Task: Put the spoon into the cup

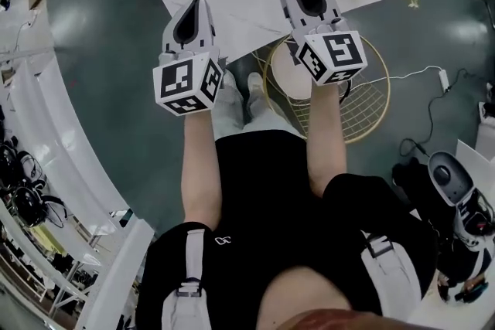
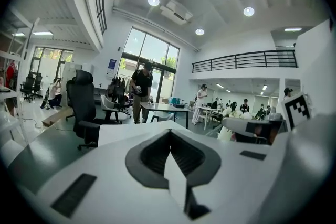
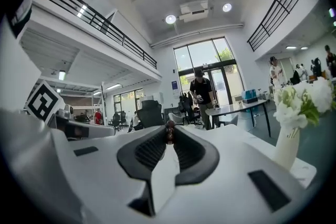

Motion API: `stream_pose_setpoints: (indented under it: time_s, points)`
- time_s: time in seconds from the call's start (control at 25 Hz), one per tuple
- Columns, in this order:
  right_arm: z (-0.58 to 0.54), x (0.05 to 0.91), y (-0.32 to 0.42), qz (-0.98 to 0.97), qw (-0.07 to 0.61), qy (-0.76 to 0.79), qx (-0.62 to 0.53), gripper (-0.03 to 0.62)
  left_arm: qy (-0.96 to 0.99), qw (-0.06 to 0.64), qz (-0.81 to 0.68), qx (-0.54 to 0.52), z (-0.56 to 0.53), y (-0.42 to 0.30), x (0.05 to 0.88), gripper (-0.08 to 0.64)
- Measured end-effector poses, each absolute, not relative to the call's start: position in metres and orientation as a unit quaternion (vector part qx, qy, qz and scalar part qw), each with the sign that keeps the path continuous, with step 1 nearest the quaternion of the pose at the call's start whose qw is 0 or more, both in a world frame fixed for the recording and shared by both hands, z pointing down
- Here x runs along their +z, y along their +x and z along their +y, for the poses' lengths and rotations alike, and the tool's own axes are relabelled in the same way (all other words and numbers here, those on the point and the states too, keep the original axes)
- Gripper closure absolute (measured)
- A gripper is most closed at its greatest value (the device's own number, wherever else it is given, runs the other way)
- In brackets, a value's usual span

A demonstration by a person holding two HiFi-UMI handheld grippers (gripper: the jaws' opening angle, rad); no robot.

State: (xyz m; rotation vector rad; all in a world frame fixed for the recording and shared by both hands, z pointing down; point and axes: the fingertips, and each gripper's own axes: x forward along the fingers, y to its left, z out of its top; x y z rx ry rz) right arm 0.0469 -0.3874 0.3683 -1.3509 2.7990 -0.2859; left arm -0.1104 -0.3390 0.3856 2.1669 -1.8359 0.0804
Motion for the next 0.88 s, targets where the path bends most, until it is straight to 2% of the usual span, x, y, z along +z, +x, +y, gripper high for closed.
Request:
stream_pose_setpoints:
  time_s: [0.24, 0.44, 0.56, 0.88]
  points:
    - [-0.407, 0.379, 0.039, 0.887, -0.002, -0.449, -0.11, 0.541, 0.768, 0.168, -0.617, 0.02, -0.373, -0.122, 0.406, 0.546]
    - [-0.429, 0.409, 0.059, 0.862, 0.025, -0.474, -0.179, 0.541, 0.783, 0.192, -0.591, 0.036, -0.397, -0.109, 0.447, 0.546]
    - [-0.446, 0.413, 0.072, 0.856, -0.002, -0.488, -0.168, 0.541, 0.792, 0.197, -0.576, 0.041, -0.412, -0.095, 0.457, 0.546]
    - [-0.49, 0.428, 0.023, 0.871, -0.04, -0.463, -0.163, 0.541, 0.79, 0.208, -0.574, 0.055, -0.432, -0.13, 0.467, 0.546]
